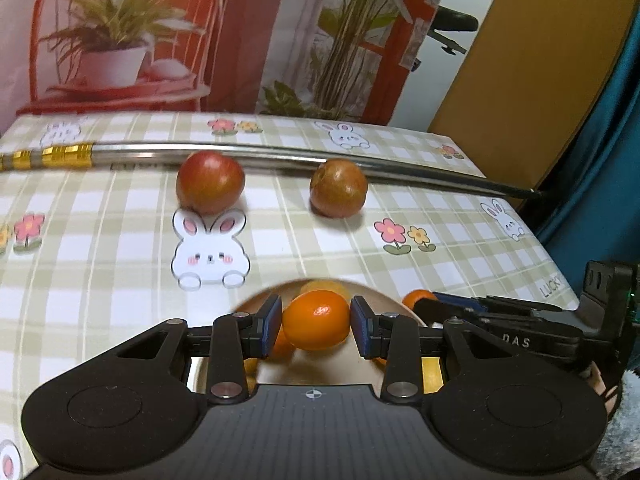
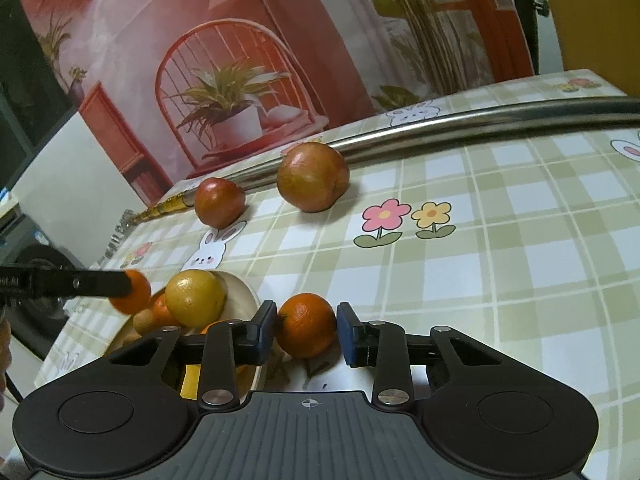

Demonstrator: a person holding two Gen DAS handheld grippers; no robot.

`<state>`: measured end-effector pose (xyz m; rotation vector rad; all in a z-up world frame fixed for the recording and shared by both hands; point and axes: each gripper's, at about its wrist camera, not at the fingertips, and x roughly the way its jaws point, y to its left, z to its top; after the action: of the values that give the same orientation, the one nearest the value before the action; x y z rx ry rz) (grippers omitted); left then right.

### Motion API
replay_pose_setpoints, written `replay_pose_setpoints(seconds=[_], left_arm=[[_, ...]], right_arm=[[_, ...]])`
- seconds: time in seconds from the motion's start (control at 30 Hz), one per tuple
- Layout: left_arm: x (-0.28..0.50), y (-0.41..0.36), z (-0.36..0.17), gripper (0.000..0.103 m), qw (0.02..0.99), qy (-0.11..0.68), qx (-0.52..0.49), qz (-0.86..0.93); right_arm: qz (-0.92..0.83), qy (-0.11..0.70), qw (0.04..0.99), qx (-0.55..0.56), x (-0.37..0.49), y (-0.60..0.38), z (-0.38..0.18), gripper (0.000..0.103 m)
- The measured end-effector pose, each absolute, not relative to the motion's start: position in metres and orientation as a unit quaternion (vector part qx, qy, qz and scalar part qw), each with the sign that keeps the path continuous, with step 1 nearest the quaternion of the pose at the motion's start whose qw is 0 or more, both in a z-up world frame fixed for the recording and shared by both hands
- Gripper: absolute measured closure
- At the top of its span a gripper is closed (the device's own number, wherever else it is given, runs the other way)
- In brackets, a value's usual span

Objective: Organize fruits
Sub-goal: 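Carry the tangerine over the plate with the left tool while the right tool carries its tangerine there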

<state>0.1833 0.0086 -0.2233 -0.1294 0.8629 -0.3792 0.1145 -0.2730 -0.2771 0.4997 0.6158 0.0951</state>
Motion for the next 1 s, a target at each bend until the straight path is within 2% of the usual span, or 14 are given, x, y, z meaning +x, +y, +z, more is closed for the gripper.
replay_pose_setpoints(seconds=[1.0], left_arm=[[0.16, 0.026, -0.236, 0.063, 0.892, 0.423, -0.056, -0.147]], right_arm=[[0.052, 0.278, 0.941, 0.185, 0.122, -0.243, -0.241, 0.074]])
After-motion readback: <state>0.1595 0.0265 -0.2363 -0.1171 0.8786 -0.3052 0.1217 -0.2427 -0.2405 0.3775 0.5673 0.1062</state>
